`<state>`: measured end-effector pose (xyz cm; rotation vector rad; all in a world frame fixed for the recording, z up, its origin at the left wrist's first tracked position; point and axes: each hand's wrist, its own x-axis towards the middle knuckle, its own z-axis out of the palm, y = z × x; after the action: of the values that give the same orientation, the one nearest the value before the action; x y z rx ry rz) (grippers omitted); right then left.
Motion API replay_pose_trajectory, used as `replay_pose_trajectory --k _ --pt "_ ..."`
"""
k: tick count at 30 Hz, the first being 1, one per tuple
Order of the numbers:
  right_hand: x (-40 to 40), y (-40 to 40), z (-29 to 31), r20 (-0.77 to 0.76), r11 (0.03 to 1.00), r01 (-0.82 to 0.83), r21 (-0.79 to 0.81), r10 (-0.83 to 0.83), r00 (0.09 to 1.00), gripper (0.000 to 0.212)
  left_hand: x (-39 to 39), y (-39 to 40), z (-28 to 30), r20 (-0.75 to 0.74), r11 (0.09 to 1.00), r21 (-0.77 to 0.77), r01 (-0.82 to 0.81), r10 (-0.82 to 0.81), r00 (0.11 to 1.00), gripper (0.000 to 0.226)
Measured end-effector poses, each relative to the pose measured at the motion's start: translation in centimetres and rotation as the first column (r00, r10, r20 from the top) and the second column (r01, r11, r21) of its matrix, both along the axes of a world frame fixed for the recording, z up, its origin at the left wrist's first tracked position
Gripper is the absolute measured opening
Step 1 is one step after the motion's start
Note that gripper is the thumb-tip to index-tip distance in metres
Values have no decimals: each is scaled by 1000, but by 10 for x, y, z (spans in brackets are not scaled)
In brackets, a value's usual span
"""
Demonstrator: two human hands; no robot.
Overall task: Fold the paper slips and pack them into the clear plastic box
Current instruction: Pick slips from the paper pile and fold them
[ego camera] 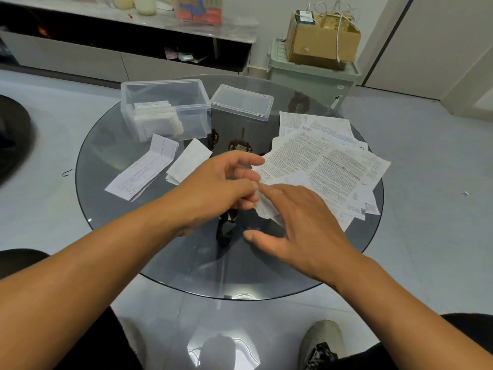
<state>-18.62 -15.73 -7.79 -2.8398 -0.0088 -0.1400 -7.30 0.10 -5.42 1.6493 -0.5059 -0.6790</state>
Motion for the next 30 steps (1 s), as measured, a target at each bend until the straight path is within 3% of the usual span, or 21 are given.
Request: replay_pose_trajectory --k 4,7,10,12,14,17,21,24,27,30 --pt "7 1 -11 157 996 90 -11 -87 984 21 1 1 0 66 998 -9 66 -65 996 51" --pt "8 0 -11 195 991 125 48 -132 972 17 -2 4 -1 256 993 19 114 -115 960 60" --pt "0 -2 -2 128 968 19 251 -52 990 8 5 14 7 430 969 156 191 -240 870 80" --pt "-7 0 5 77 939 -41 342 15 997 8 11 24 12 358 910 277 308 -395 846 92" --pt "-12 0 8 34 897 -33 440 20 999 10 12 28 9 288 873 343 348 -451 845 95" --pt "-10 -4 5 33 831 64 552 -99 995 4 5 23 -6 347 886 411 215 -370 862 84" --pt "-1 -9 -7 -19 764 230 603 -275 961 29 2 12 -17 448 905 420 69 -273 852 77" --pt "6 -9 -13 -23 792 295 535 -336 942 53 3 11 -18 498 898 439 29 -270 824 83" --pt "10 -9 -13 -55 827 343 445 -357 932 53 7 16 -16 590 873 488 11 -339 733 82" --pt "11 -9 -11 -34 858 321 401 -336 941 35 13 23 -13 679 809 586 48 -523 515 63"
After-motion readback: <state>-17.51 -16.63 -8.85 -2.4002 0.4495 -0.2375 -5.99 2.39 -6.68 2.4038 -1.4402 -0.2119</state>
